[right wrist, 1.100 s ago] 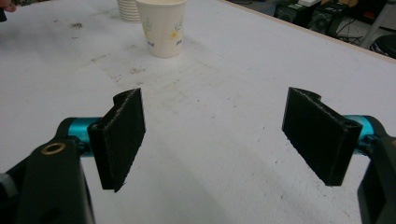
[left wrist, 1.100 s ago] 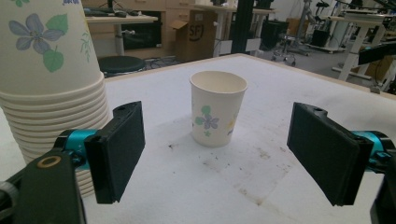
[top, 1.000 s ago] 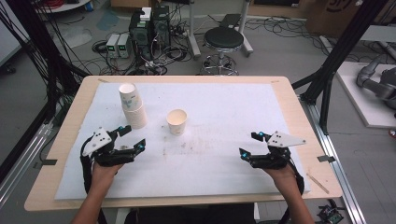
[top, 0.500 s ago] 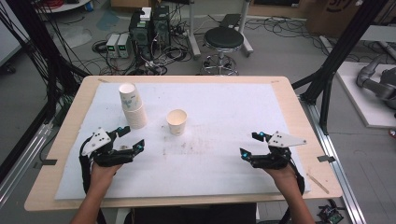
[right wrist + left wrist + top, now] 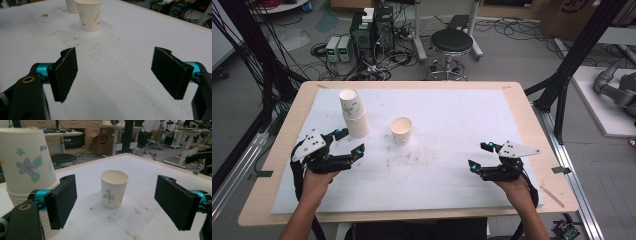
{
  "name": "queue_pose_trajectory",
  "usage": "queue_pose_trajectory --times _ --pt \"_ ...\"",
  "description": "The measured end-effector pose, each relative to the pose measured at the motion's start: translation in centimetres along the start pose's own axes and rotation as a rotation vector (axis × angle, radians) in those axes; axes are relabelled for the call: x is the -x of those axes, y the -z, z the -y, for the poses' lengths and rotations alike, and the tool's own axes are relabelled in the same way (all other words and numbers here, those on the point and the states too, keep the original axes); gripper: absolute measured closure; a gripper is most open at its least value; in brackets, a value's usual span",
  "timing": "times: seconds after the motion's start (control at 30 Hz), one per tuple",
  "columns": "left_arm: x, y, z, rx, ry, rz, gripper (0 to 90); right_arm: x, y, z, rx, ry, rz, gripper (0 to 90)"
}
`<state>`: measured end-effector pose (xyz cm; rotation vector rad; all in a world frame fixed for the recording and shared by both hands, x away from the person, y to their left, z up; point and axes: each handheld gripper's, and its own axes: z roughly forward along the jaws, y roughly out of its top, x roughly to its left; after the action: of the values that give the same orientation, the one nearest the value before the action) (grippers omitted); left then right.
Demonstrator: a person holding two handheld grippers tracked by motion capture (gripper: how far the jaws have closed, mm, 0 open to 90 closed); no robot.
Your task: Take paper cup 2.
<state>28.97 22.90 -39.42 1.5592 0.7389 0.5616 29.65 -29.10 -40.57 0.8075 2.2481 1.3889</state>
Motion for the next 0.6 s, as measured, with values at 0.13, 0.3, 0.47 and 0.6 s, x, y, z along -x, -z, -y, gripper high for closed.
queue_pose_trajectory --times 0.13,0.3,0.47,0.6 --pt "-0.6 0.2 -1.7 0.012 -0.02 -0.005 18.3 -0.1 0.0 -0.1 -0.001 0.0 -0.002 21.7" --pt "-1.7 -0.2 -4.1 0.004 -0.039 -0.018 17.7 -0.1 -0.1 -0.1 -0.004 -0.003 -0.005 21.6" --pt "-2.8 -1.0 -5.8 -0.01 -0.04 -0.056 17.9 0.0 0.0 0.1 -0.005 -0.005 -0.002 21.6" --pt "-3.8 -1.7 -6.6 -0.025 -0.032 -0.084 18.0 -0.1 0.1 0.0 -0.003 -0.005 -0.002 21.6"
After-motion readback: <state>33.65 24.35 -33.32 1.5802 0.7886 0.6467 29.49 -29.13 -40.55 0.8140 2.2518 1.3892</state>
